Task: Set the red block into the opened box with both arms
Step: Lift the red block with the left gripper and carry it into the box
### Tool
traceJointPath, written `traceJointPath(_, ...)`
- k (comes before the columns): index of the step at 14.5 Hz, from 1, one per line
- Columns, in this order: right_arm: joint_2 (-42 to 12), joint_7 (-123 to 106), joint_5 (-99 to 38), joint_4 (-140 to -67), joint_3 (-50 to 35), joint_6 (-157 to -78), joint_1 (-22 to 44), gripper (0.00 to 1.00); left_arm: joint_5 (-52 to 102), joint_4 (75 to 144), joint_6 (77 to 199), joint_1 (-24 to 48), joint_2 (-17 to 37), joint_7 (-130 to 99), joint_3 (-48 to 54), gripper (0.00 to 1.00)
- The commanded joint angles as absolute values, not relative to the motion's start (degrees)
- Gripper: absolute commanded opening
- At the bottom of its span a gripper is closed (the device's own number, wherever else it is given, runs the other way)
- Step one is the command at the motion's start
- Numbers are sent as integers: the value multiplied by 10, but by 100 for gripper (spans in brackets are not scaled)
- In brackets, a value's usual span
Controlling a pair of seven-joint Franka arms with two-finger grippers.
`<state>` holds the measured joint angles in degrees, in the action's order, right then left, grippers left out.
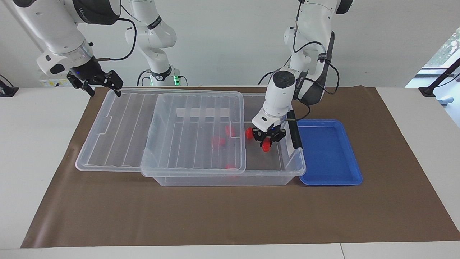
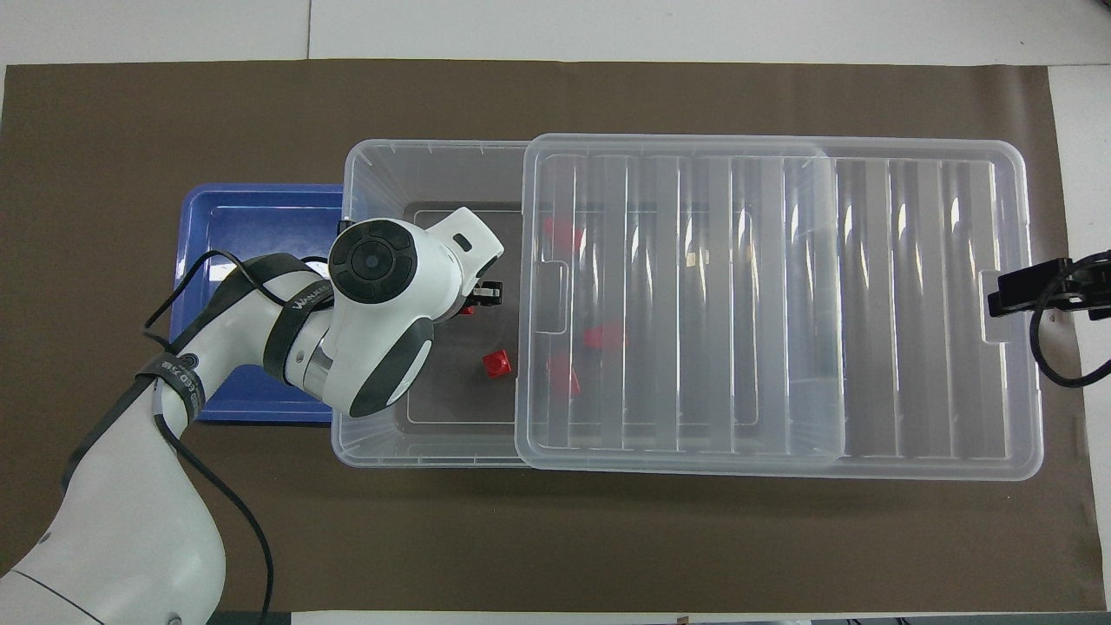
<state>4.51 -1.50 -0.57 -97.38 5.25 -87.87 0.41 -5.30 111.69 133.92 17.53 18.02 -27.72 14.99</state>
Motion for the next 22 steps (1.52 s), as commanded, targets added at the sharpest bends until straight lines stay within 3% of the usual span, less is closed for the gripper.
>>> traceJointPath(1, 50, -5, -8, -976, 51, -871, 1, 100, -69, 1112, 1352, 180, 194, -293, 144, 0)
traceJointPath(7, 50, -6, -8, -976, 50, -871, 0, 100, -69, 1115, 1372, 174, 202, -291, 144, 0)
traceJointPath(8, 51, -6, -8, -976, 50, -871, 0, 100, -69, 1114, 1372, 173, 202, -293, 144, 19)
traceJointPath(9, 51, -6, -8, -976, 50, -871, 0, 100, -69, 1114, 1372, 173, 202, -293, 144, 50)
traceJointPath(12, 51, -7, -8, -976, 51, -871, 0, 100, -69, 1111, 1375, 173, 201, -293, 144, 94)
traceJointPath(15, 51, -7, -8, -976, 50, -871, 0, 100, -68, 1111, 1366, 174, 187, -293, 143, 99)
traceJointPath(22, 51, -7, -8, -976, 51, -871, -1, 100, -68, 1109, 1275, 175, 113, -291, 144, 100)
